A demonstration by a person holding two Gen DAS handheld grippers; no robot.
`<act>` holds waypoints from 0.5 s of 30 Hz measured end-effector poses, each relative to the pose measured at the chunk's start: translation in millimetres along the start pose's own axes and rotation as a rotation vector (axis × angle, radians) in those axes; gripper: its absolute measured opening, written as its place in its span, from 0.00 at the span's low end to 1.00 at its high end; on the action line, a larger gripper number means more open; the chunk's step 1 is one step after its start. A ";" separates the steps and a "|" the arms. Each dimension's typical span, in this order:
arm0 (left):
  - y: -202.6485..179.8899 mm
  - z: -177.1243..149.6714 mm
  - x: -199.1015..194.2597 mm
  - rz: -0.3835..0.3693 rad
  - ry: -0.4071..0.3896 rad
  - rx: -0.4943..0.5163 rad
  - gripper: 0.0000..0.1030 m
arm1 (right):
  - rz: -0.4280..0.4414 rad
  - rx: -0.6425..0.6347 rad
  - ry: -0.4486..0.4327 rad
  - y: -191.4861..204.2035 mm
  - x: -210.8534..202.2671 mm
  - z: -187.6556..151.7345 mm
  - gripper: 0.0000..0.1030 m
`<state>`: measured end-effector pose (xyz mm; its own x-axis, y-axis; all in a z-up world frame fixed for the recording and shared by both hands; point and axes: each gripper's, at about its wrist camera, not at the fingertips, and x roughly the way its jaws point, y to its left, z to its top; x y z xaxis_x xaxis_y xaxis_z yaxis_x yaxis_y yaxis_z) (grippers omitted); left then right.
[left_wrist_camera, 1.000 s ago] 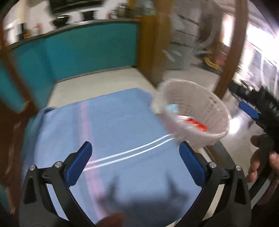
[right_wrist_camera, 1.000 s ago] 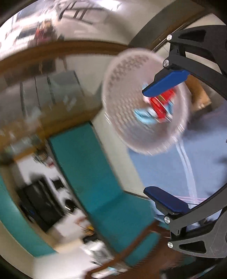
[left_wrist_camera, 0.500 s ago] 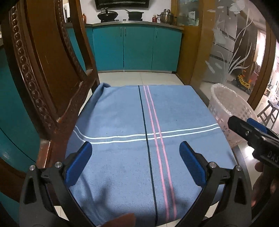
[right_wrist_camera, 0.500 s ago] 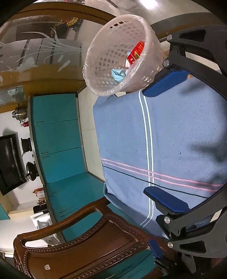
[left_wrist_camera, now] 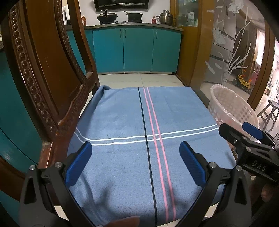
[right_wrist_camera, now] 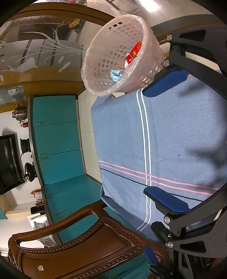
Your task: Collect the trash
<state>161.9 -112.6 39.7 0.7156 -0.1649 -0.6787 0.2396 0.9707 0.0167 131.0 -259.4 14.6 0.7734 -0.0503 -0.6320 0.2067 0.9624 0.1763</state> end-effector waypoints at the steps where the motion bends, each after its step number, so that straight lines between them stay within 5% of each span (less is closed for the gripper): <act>1: -0.1 0.1 -0.6 0.000 0.000 0.000 0.97 | -0.001 0.000 0.001 -0.4 0.2 -0.2 0.97; 15: 1.8 -1.3 5.8 -0.005 0.016 -0.001 0.97 | -0.002 -0.002 0.001 -0.8 1.2 -0.9 0.97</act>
<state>165.7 -111.6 34.9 0.7041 -0.1672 -0.6901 0.2424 0.9701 0.0122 131.3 -260.0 13.1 0.7724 -0.0524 -0.6329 0.2076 0.9627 0.1737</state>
